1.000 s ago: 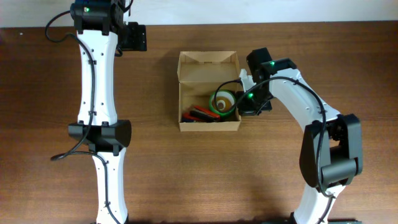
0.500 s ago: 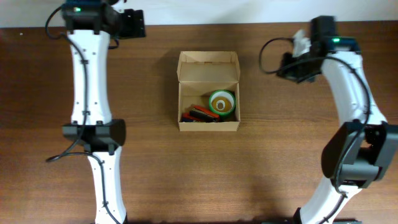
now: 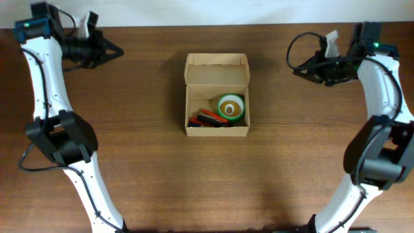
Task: Pack container
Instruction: 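Position both grippers at the box's left and right side flaps, then push the side flaps inward with both grippers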
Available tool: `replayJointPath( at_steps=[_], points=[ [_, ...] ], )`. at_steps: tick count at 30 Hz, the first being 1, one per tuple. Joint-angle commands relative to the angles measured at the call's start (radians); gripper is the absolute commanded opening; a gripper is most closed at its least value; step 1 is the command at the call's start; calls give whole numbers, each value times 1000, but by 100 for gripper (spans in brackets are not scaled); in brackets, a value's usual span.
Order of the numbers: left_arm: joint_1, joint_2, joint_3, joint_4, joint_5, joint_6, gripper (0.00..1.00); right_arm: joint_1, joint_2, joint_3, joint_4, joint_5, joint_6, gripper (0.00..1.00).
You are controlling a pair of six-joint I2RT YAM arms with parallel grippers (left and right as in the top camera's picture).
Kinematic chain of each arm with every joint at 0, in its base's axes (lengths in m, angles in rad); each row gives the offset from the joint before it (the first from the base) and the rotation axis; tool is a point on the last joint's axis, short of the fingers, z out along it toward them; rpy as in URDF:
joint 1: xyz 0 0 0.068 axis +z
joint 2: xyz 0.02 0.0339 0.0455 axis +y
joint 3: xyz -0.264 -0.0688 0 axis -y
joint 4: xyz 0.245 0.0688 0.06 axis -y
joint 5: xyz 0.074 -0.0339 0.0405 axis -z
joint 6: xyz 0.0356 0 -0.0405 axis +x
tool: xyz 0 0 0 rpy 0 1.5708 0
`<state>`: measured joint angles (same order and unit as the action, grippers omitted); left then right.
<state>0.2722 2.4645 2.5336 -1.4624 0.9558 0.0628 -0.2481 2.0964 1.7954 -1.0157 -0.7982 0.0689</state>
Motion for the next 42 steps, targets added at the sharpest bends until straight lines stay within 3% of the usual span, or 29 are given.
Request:
replayJointPath(
  at_steps=[1, 6, 13, 26, 42],
  points=[
    [-29, -23, -68, 38, 172, 102, 2, -2, 65, 9, -3, -115, -52, 4],
    [-73, -23, -164, 145, 216, 103, 2, -1, 153, 9, -29, -166, -78, 4],
    [-89, 26, -277, 173, 248, 88, 2, 3, 201, 9, -42, -187, -113, 4],
    [-165, 187, -287, 142, 263, 82, 2, 103, 207, 9, -11, -136, -109, 4],
    [-230, 214, -287, 147, 198, 66, 1, 176, 269, 9, 60, -149, -45, 4]
  ],
)
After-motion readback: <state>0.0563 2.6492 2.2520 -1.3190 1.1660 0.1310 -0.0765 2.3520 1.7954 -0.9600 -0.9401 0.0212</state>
